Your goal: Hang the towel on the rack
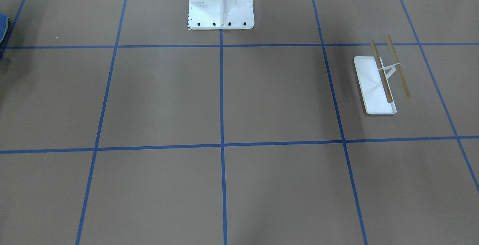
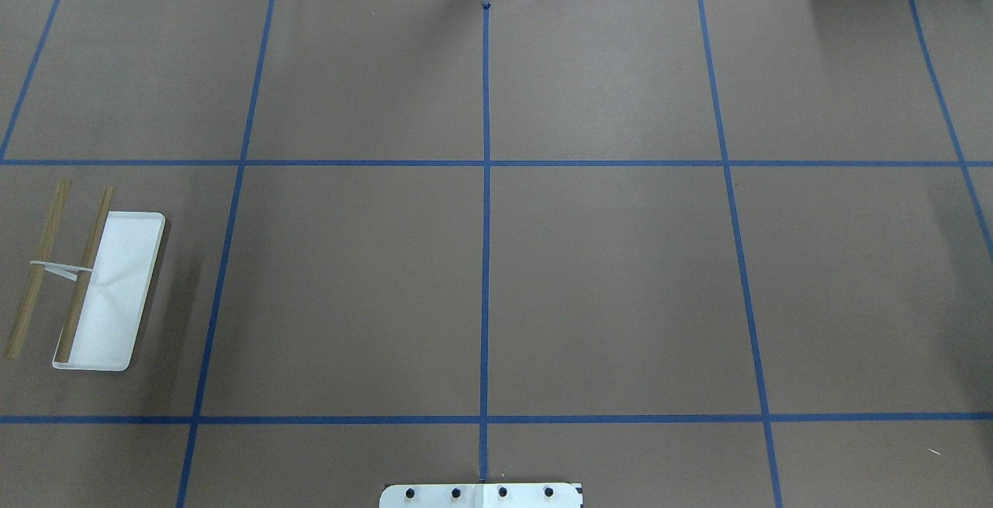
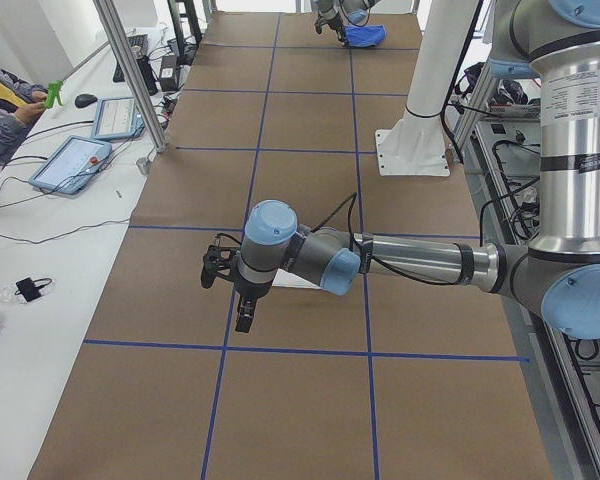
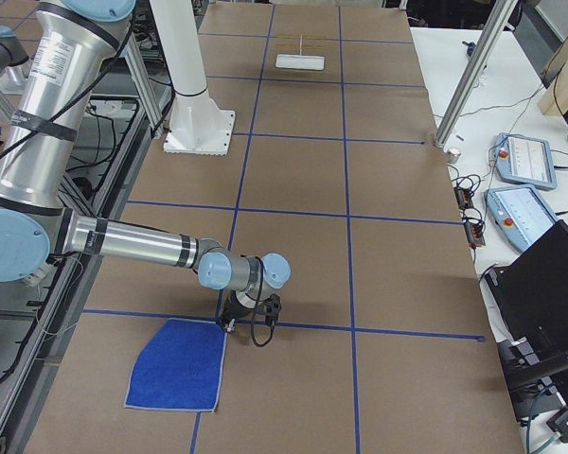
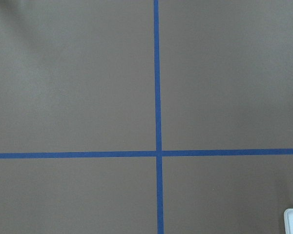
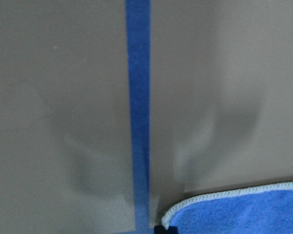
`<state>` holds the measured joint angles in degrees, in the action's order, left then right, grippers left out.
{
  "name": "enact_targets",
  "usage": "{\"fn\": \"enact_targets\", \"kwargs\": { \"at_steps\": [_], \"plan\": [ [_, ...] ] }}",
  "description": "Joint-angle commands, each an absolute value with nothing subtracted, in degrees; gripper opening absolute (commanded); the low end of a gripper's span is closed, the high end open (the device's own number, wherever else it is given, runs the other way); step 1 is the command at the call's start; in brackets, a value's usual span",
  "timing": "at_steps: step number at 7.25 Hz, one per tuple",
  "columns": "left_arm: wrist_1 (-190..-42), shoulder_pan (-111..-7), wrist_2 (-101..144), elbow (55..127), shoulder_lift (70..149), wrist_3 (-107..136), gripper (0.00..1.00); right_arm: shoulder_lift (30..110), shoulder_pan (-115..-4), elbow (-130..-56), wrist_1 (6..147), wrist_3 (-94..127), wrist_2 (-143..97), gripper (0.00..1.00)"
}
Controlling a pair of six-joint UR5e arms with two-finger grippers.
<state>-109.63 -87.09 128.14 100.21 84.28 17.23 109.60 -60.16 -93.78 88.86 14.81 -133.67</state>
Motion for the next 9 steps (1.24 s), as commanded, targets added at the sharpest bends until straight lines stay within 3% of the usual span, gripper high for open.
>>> {"fn": "enact_targets", "kwargs": {
  "at_steps": [1,5,7,9],
  "plan": [
    [-109.6,-87.0,128.1,100.3,84.3,17.2,0.98,109.7,-60.7,-94.7,88.8,14.3,-134.1,0.00],
    [-109.7,-87.0,128.4,100.0,84.3,17.2,0.98,113.2,-68.5,-108.1,89.4,13.5,-133.4,0.00],
    [-109.9,-87.0,128.6,100.6,84.5,17.2,0.98,111.5,-74.2,-114.3,89.6,15.9,-133.0,0.00],
    [-114.6,-86.9,134.3,100.1,84.3,17.0,0.98,103.1,-74.5,-119.2,94.3,27.6,-131.8,0.00]
  ]
}}
